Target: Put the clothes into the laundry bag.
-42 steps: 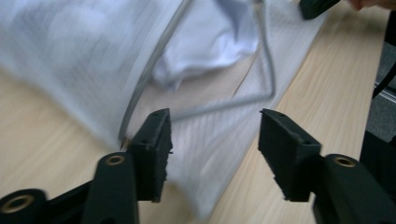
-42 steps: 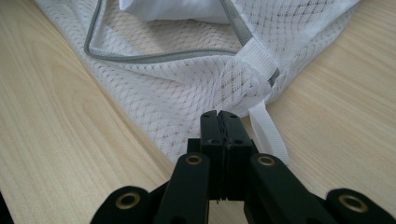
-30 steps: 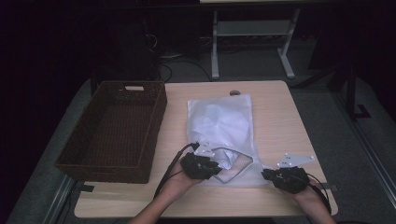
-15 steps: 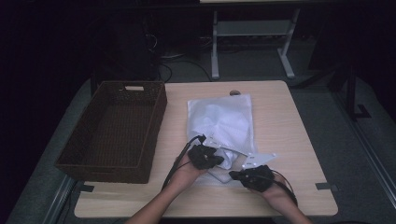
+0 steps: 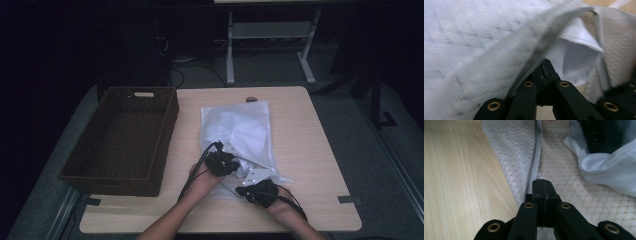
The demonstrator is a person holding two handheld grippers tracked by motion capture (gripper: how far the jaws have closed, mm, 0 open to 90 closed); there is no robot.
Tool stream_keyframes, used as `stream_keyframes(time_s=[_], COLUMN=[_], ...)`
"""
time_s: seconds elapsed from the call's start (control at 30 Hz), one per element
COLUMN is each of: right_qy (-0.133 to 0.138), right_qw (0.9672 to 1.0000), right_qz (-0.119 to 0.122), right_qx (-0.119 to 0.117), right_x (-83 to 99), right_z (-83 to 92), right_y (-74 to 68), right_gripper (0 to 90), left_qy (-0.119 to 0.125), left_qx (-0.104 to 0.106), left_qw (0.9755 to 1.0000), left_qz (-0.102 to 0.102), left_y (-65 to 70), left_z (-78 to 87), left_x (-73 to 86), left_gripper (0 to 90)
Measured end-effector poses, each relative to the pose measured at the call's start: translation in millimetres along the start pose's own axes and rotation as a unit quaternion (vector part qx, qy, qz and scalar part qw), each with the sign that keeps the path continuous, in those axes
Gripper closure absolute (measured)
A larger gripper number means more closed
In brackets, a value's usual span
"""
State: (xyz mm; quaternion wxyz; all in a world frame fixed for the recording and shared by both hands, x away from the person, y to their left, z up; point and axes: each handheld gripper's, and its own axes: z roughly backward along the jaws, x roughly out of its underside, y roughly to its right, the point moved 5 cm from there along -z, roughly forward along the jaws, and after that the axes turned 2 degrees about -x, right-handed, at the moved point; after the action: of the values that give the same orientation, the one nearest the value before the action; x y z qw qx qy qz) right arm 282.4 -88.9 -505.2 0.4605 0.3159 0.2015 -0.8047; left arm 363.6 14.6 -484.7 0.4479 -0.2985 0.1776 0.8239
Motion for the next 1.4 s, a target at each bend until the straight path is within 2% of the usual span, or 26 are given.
stream_keyframes(time_s=[0.3,0.43,0.63,0.8,0.97,1.1,1.2,1.3,1.4], right_qy=[-0.001,-0.004,-0.005,-0.005,-0.005,-0.007,-0.006,-0.006,-0.005], right_qw=[1.0,0.9999,0.9999,0.9999,0.9999,0.9999,0.9998,0.9998,0.9999], right_qz=[-0.009,-0.01,-0.011,-0.013,-0.013,-0.01,-0.008,-0.008,-0.008], right_qx=[0.003,0.008,0.012,0.009,0.01,0.013,0.016,0.015,0.014], right_x=[-0.4,-0.8,-0.8,-0.2,0.0,0.0,0.0,0.2,0.3], right_z=[-0.2,-0.2,-0.2,0.4,0.5,0.7,0.7,0.7,0.7], right_y=[-0.5,-1.5,-2.1,-2.3,-2.4,-3.0,-3.8,-3.6,-3.3], right_gripper=[90.0,90.0,90.0,90.0,90.0,90.0,90.0,90.0,90.0], left_qy=[-0.002,-0.005,-0.007,-0.001,-0.004,-0.007,-0.004,-0.004,-0.004], left_qx=[-0.029,-0.044,-0.064,-0.074,-0.081,-0.099,-0.095,-0.088,-0.059], left_qw=[0.9994,0.9988,0.9974,0.9962,0.9955,0.994,0.9941,0.9948,0.997], left_qz=[0.02,0.023,0.031,0.047,0.049,0.046,0.053,0.051,0.051], left_y=[-17.8,-26.7,-42.9,-56.7,-66.1,-74.8,-78.7,-77.0,-71.3], left_z=[-19.0,-26.3,-37.6,-46.0,-55.2,-60.4,-63.2,-61.6,-52.5], left_x=[-13.1,-21.2,-33.9,-43.6,-52.2,-58.4,-60.2,-59.3,-55.9], left_gripper=[90.0,90.0,90.0,90.0,90.0,90.0,90.0,90.0,85.6])
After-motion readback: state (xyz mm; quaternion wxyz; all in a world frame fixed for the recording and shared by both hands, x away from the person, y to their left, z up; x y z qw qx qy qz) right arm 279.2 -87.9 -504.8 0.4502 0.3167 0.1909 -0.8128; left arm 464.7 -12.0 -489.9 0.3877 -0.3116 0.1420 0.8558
